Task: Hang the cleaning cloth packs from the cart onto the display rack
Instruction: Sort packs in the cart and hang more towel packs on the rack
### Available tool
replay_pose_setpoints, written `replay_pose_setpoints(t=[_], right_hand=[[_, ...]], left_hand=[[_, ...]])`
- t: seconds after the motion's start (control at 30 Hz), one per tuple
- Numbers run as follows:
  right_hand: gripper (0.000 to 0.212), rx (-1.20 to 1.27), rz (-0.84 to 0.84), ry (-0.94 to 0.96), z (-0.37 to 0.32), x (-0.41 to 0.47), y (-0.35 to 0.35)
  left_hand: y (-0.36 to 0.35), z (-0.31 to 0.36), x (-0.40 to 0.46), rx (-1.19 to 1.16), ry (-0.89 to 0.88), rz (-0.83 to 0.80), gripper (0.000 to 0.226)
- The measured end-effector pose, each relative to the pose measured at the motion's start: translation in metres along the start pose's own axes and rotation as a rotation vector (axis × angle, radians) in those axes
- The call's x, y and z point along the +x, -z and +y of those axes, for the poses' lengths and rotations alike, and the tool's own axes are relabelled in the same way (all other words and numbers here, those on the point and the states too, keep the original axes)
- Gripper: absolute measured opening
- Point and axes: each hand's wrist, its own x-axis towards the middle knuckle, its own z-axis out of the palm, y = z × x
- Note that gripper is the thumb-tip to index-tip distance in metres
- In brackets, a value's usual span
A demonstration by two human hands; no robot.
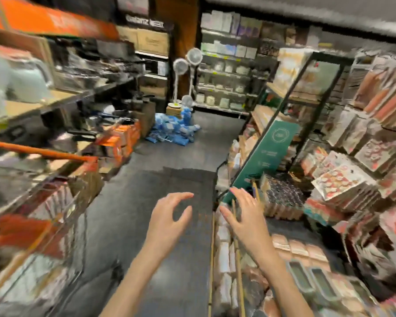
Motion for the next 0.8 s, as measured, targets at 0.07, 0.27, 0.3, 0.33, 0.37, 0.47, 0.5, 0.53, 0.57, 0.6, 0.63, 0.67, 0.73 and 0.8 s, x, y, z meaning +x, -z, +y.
replay_pose_setpoints(t=[0.07, 0.27, 0.3, 0.33, 0.37, 0.47, 0.5, 0.53, 0.57, 0.6, 0.63, 0.67, 0.73, 0.8], right_hand=[[0.057, 0.024, -0.05, 0.082, -0.03, 0.014, -0.031], [0.058, 0.122, -0.215, 0.277, -0.122, 0.049, -0.135], [0.058, 0.124, -0.234, 0.309, -0.139, 0.054, -0.152], [0.057, 0.128, -0.25, 0.338, -0.156, 0.058, -0.17], [0.057, 0.136, -0.267, 0.362, -0.173, 0.062, -0.186], [0.057, 0.178, -0.324, 0.423, -0.222, 0.072, -0.232], [0.058, 0.191, -0.343, 0.442, -0.237, 0.075, -0.246], [0.06, 0.204, -0.357, 0.458, -0.252, 0.079, -0.261], [0.06, 0.214, -0.371, 0.464, -0.265, 0.082, -0.276], [0.061, 0.225, -0.387, 0.462, -0.278, 0.083, -0.29], [0.06, 0.235, -0.408, 0.457, -0.289, 0.083, -0.305], [0.06, 0.245, -0.433, 0.454, -0.299, 0.083, -0.319], [0.061, 0.246, -0.489, 0.454, -0.313, 0.08, -0.346], [0.061, 0.221, -0.537, 0.459, -0.323, 0.078, -0.372]], left_hand=[[0.033, -0.021, -0.005, 0.027, 0.07, 0.068, 0.029], [0.136, -0.088, -0.022, 0.089, 0.269, 0.294, 0.032], [0.154, -0.101, -0.024, 0.114, 0.299, 0.32, 0.032], [0.172, -0.115, -0.026, 0.135, 0.323, 0.338, 0.032], [0.189, -0.129, -0.027, 0.152, 0.335, 0.356, 0.032], [0.236, -0.167, -0.03, 0.155, 0.359, 0.416, 0.036], [0.251, -0.179, -0.031, 0.163, 0.367, 0.435, 0.037], [0.265, -0.191, -0.032, 0.18, 0.368, 0.449, 0.039], [0.278, -0.204, -0.033, 0.194, 0.368, 0.455, 0.041], [0.291, -0.216, -0.035, 0.197, 0.376, 0.459, 0.043], [0.303, -0.228, -0.037, 0.196, 0.394, 0.464, 0.045], [0.313, -0.24, -0.039, 0.191, 0.417, 0.469, 0.044], [0.329, -0.264, -0.046, 0.183, 0.475, 0.465, 0.038], [0.34, -0.289, -0.053, 0.2, 0.502, 0.46, 0.037]])
